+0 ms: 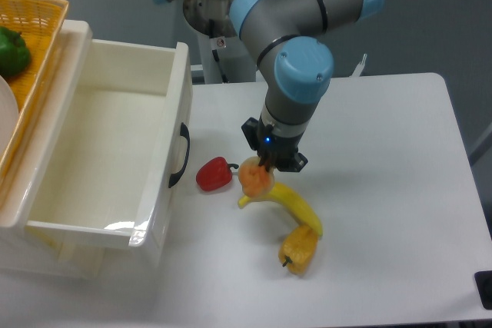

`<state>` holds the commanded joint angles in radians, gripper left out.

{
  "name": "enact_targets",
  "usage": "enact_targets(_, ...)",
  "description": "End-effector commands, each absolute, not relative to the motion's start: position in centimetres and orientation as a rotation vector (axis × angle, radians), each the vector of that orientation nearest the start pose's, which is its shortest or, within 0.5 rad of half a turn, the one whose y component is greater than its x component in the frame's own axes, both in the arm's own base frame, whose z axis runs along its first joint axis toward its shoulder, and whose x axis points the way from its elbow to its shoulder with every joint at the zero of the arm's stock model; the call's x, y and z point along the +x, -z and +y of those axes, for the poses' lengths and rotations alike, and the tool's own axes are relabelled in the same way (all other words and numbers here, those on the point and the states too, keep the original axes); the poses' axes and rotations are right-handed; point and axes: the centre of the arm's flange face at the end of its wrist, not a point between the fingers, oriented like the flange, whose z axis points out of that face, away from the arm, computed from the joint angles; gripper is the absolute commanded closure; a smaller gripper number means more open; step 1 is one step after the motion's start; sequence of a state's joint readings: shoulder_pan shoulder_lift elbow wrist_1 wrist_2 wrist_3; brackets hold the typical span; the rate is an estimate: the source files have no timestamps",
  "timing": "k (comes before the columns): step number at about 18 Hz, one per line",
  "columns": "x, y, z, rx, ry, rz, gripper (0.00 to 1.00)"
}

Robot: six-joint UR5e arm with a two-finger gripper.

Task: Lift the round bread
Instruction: 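Lift the gripped bread roll up off the table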

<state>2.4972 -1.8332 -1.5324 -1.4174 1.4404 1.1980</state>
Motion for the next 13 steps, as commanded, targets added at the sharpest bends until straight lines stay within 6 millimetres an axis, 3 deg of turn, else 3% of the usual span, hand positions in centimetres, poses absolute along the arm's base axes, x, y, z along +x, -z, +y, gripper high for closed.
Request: enact_targets(13, -38.34, -38.43, 46.29, -3.019, 0.193, 0.412, 0.87)
